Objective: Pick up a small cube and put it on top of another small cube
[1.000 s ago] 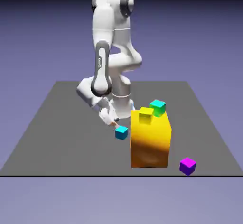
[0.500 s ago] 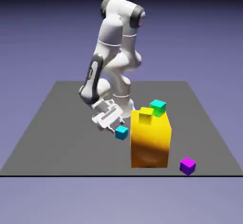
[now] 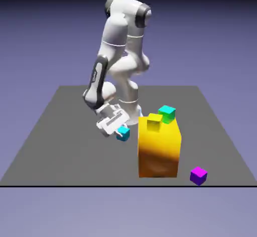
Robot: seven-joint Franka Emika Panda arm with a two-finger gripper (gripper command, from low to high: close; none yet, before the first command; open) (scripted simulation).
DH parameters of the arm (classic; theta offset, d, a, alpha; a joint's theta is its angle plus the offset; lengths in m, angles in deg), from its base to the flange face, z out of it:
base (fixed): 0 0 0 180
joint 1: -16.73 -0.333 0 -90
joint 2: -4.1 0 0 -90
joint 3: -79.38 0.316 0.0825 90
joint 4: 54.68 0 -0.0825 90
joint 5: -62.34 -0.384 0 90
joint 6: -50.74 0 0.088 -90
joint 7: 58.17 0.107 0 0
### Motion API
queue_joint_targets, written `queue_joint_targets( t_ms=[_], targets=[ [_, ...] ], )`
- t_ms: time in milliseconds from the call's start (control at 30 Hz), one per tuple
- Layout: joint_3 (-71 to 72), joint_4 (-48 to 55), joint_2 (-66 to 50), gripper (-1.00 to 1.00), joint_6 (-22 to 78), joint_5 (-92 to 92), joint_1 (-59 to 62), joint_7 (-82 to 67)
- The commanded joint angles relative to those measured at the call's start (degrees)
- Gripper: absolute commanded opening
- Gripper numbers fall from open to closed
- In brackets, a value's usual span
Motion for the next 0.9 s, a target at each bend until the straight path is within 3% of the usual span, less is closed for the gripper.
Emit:
queue_joint_targets(
  t_ms=[0,467,867],
  targets=[
    [-1.5,0.12,1.36,-1.0,-1.54,1.69,-0.79,0.58],
    [10.47,29.19,-7.16,-1.0,-22.86,9.57,-13.81,-3.46],
    [30.26,53.71,-18.08,-1.0,-20.67,33.44,-15.36,-9.13]
  ],
)
